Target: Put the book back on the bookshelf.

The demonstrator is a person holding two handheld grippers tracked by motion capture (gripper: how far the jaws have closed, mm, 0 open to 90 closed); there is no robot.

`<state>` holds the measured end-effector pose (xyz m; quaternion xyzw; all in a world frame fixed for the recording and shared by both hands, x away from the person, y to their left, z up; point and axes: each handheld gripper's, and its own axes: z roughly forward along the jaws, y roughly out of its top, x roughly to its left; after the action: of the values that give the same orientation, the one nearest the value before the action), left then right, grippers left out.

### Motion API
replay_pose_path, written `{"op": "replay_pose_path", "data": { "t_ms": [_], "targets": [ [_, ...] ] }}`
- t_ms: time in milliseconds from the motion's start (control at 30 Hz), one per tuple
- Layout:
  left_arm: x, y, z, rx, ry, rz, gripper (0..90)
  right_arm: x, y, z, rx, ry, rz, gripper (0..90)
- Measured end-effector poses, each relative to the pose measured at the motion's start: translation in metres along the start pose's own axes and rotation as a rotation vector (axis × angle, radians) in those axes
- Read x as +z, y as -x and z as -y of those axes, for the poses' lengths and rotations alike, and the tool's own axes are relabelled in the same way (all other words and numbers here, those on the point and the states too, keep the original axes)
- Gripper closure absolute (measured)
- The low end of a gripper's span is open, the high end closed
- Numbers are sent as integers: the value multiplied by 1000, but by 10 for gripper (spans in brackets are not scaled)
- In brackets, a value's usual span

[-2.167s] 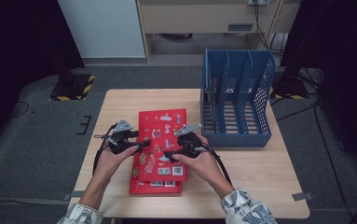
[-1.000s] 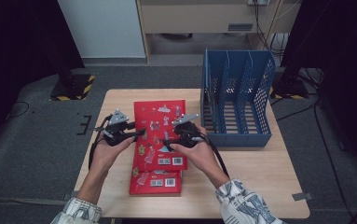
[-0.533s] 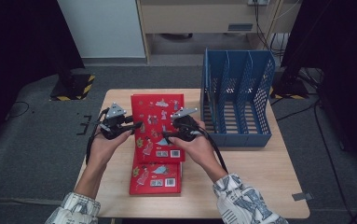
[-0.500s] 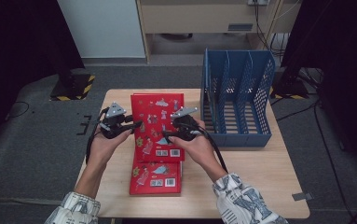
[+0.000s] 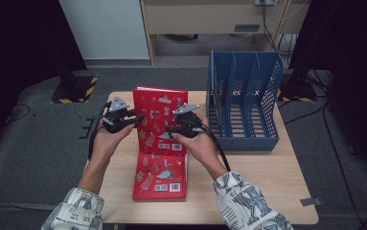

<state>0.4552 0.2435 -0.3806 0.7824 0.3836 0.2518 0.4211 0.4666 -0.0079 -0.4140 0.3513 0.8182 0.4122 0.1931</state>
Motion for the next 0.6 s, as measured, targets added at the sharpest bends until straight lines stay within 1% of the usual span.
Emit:
{"op": "replay_pose_path", "data": {
  "t_ms": [67,133,200,300,367,433,533,600],
  "targets": [
    [0,-1,0,-10,6,7,610,0,0,-1,0,3,2,328],
    [-1,0,2,-9,12,9,606,-1,-1,0,-4,5,3,335],
    [-4,1,4,-5,16,15,603,-4,-3,2,-21,5,2,356],
    [-7,3,8,-11,27,31,592,-11,-6,7,-29,10,-8,391],
    [-9,6,11,-13,32,30,575,-14,-7,10,-35,15,-10,418],
    [-12,8,14,-9,33,27,548,-19,-10,11,-42,27,-26,453],
    [-15,10,17,-11,33,30,524,-27,-17,10,-64,45,-56,469],
    [-17,9,20,-17,38,33,519,-31,-21,9,-62,60,-70,476]
  ]
}}
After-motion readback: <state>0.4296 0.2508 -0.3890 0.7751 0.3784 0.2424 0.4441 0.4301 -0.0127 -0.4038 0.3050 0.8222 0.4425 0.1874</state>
